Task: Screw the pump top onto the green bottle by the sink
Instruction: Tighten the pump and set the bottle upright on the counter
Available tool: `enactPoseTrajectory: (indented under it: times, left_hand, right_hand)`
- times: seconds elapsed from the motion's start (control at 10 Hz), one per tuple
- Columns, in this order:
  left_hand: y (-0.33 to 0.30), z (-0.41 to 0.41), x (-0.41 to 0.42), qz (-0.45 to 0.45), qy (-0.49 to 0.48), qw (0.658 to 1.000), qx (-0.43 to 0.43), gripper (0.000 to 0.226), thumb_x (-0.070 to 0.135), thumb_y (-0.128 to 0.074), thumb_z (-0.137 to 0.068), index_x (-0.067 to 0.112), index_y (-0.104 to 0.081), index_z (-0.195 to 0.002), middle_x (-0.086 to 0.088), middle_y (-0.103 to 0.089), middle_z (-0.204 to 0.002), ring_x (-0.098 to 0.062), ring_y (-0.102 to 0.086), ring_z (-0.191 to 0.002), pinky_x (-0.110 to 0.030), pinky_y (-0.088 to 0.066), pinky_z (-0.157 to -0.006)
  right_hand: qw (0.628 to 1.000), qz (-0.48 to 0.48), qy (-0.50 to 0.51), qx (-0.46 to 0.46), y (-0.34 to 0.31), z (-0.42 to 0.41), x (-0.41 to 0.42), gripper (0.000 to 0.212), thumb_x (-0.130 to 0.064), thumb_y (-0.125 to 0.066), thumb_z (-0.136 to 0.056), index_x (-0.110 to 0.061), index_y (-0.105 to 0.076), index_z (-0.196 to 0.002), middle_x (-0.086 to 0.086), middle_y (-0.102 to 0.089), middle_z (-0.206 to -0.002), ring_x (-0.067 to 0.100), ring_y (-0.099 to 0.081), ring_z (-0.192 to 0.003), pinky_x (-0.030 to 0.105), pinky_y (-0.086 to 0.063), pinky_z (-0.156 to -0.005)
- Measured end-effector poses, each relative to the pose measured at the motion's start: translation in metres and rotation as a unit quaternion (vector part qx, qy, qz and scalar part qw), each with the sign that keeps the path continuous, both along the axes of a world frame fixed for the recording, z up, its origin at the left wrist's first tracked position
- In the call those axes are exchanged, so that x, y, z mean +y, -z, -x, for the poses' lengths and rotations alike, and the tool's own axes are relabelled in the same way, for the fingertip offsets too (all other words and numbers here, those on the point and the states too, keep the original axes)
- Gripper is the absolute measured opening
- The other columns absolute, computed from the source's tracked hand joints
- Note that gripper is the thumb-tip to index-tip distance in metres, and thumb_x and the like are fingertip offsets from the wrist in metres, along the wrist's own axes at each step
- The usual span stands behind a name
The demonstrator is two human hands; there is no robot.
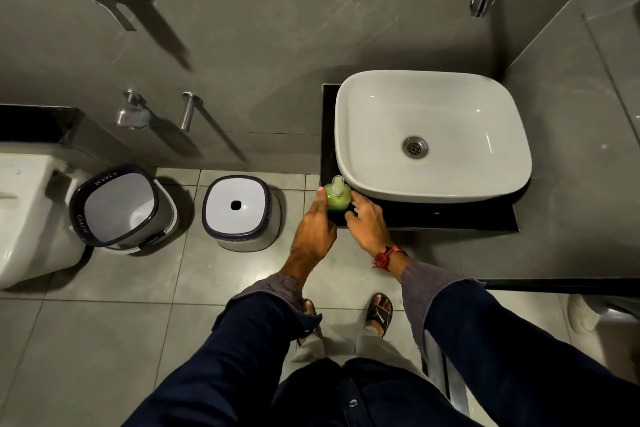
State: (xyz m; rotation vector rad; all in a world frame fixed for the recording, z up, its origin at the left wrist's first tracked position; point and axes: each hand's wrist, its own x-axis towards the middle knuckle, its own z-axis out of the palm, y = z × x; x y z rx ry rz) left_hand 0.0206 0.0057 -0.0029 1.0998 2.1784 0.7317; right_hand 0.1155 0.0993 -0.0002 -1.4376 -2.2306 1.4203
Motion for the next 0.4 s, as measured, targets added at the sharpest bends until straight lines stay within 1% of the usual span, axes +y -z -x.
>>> enactPoseTrajectory:
  times: [0.1,0.3,0.4]
  left_hand:
    - [0.001,0.003,0.002,-0.005,-0.002,1.0,0.004,0.082,-0.006,-0.053,-0.089,0.005,-0.015,-0.161,-0.022,-0.048,-0.152,-0.043,-0.054,-0.13,-0.052,-0.051,-0.103]
    - [-0.008,0.008,0.0,0.01,0.007,0.999,0.035,0.078,-0.005,-0.051,-0.089,0.007,-0.021,-0.16,-0.023,-0.053,-0.148,-0.043,-0.057,-0.127,-0.051,-0.052,-0.101]
    - [-0.017,0.01,0.002,0.021,0.026,0.998,0.044,0.076,-0.002,-0.051,-0.091,0.005,-0.019,-0.16,-0.025,-0.052,-0.146,-0.043,-0.056,-0.126,-0.053,-0.051,-0.103]
  right_hand:
    - [1.0,0.001,-0.013,-0.007,0.0,0.0,0.002,0.061,0.006,-0.052,-0.089,-0.013,-0.046,-0.146,0.015,-0.055,-0.145,0.031,-0.053,-0.133,0.048,-0.044,-0.115]
    - [0.998,-0.024,-0.057,-0.025,-0.008,-0.006,0.005,0.063,0.008,-0.053,-0.087,-0.007,-0.044,-0.147,0.017,-0.051,-0.148,0.032,-0.049,-0.137,0.047,-0.04,-0.117]
    - [0.994,-0.084,-0.069,-0.028,-0.019,-0.008,0.007,0.059,0.009,-0.054,-0.084,-0.005,-0.051,-0.141,0.019,-0.057,-0.141,0.035,-0.053,-0.13,0.045,-0.042,-0.115]
